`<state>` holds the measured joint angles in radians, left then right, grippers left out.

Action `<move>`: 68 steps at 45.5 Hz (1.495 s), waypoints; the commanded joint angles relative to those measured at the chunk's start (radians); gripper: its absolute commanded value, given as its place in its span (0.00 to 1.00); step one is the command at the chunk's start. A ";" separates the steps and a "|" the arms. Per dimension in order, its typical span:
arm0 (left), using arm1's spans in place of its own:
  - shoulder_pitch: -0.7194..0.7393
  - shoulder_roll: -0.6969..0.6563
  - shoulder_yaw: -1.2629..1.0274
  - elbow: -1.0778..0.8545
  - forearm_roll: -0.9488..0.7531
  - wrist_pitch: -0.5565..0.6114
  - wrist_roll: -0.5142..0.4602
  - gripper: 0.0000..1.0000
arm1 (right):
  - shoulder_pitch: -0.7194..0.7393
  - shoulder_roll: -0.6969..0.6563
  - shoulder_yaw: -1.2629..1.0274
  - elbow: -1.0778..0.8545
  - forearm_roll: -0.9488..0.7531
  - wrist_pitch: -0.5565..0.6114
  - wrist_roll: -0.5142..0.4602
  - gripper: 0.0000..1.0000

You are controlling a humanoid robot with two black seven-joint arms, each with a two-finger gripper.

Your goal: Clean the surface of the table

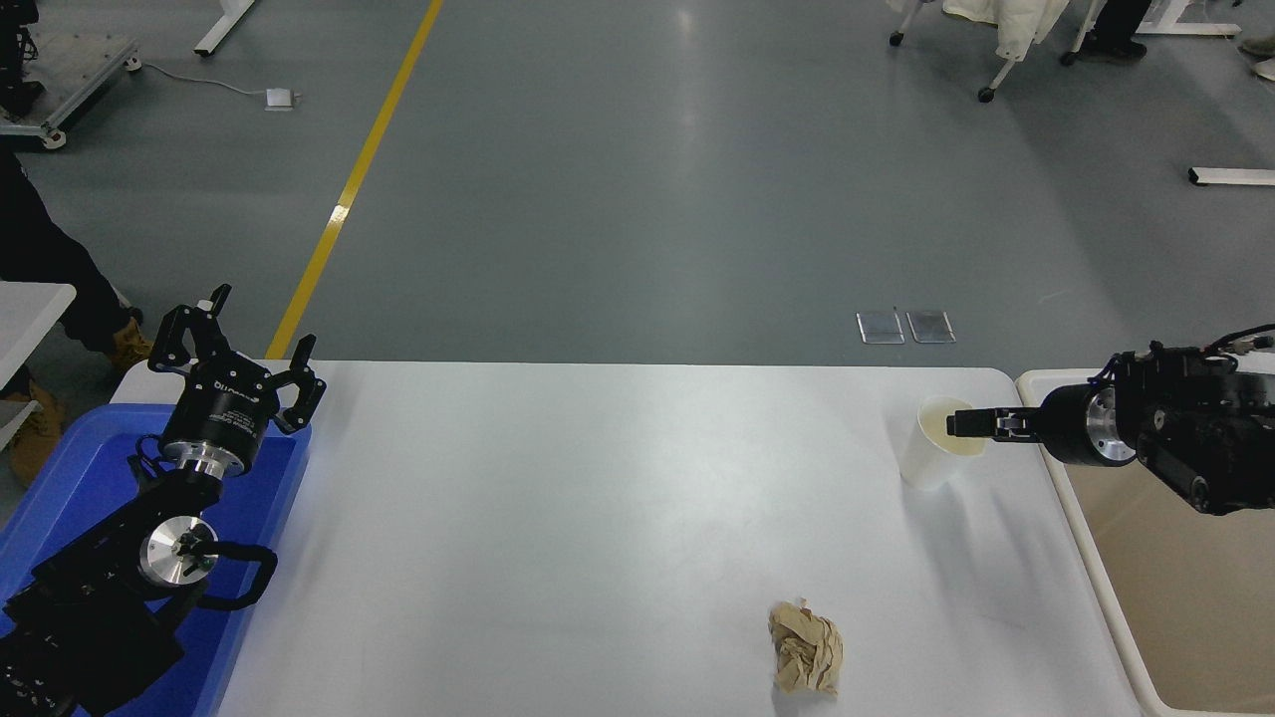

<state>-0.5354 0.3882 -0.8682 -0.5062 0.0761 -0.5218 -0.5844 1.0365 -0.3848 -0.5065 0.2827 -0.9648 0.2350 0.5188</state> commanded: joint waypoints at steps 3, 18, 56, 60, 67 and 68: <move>0.000 0.000 0.000 0.000 0.001 0.000 0.000 1.00 | -0.027 0.018 -0.001 -0.042 0.000 -0.023 0.000 0.78; 0.000 0.000 0.000 0.000 0.001 0.000 0.000 1.00 | -0.046 0.018 0.000 -0.043 0.001 -0.025 0.001 0.33; 0.000 0.000 0.000 0.000 -0.001 0.000 0.000 1.00 | 0.057 -0.016 0.013 -0.010 0.110 -0.013 0.087 0.00; 0.000 0.000 0.000 0.000 -0.001 -0.001 0.000 1.00 | 0.114 -0.084 0.017 0.052 0.126 -0.008 0.098 0.00; 0.000 0.000 0.000 0.000 -0.001 0.000 0.000 1.00 | 0.247 -0.226 0.029 0.223 0.165 -0.008 0.098 0.00; 0.000 0.000 0.000 0.000 -0.001 0.000 0.000 1.00 | 0.263 -0.247 0.034 0.245 0.178 -0.008 0.098 0.00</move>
<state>-0.5354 0.3885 -0.8682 -0.5062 0.0757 -0.5216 -0.5845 1.1419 -0.4695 -0.4893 0.3457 -0.8620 0.2217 0.6060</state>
